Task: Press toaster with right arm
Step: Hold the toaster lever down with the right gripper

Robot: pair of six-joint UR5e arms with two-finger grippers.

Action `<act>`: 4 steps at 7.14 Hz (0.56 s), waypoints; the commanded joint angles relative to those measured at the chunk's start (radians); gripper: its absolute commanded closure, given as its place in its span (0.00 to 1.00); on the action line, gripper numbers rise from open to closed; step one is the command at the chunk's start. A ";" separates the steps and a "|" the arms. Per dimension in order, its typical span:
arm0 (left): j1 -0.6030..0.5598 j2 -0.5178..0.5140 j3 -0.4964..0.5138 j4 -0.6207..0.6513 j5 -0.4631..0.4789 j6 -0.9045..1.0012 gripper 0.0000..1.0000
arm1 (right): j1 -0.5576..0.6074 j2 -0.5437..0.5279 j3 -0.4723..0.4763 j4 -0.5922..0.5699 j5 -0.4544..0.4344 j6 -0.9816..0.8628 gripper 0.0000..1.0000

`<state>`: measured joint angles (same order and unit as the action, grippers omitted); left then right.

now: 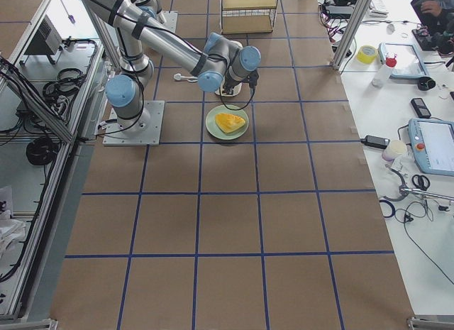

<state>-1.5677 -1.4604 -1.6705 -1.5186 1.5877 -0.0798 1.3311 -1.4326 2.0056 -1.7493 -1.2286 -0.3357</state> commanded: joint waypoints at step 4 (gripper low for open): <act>0.000 0.000 0.000 0.000 0.000 0.000 0.00 | -0.001 0.020 0.011 -0.033 0.001 -0.002 1.00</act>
<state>-1.5677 -1.4603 -1.6705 -1.5186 1.5877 -0.0798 1.3300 -1.4148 2.0108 -1.7672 -1.2272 -0.3371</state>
